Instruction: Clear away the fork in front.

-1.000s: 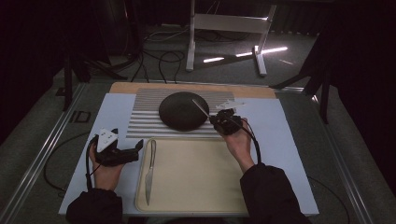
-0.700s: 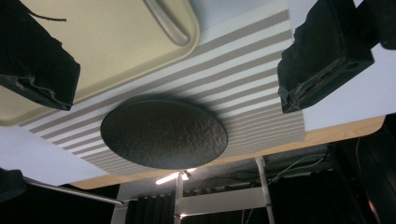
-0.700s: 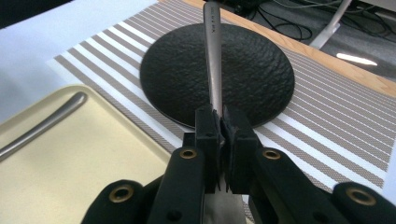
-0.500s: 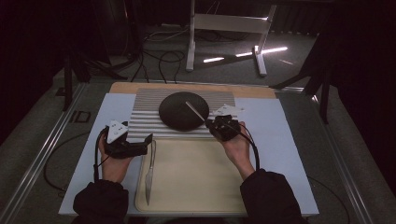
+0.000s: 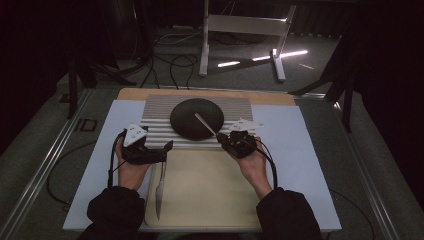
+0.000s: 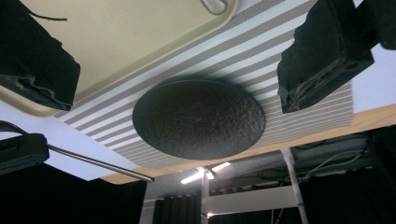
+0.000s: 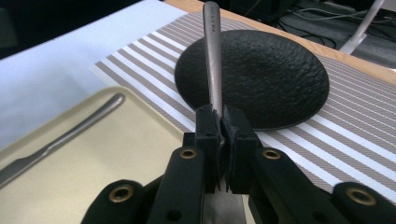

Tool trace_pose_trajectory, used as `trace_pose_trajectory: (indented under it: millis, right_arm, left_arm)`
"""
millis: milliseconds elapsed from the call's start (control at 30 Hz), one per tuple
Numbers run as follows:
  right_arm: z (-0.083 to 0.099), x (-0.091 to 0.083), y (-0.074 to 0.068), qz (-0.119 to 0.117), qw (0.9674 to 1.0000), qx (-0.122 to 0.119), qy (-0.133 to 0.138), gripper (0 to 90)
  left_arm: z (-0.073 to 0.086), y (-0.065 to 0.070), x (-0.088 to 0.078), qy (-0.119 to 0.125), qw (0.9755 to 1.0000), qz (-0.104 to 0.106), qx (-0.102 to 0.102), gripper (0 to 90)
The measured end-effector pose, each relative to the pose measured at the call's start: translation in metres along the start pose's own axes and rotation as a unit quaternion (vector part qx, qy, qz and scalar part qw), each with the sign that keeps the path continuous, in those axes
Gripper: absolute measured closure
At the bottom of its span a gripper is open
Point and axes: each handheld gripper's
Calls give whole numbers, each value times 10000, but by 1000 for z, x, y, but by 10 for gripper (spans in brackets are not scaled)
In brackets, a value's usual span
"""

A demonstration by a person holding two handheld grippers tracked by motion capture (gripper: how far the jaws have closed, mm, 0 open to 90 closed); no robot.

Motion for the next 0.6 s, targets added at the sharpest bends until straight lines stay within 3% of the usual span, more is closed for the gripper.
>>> trace_pose_trajectory:
  millis: [133,367,600]
  right_arm:
    - [3,-3,-5,-115,9998,48,144,868]
    - [6,-7,-13,-183,9993,13,333,868]
    - [7,-11,-21,-275,9983,-66,504,868]
  left_arm:
    - [-5,2,7,-13,9996,258,-151,1]
    - [-13,8,14,-25,9991,404,-85,1]
    - [-19,11,20,-30,9977,642,-192,27]
Point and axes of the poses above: each handheld gripper's, and its own axes: x roughly forward along the jaws, z roughly out of its underside, y roughly to its right, and after that the axes turned 10 degrees about -y, right-handed
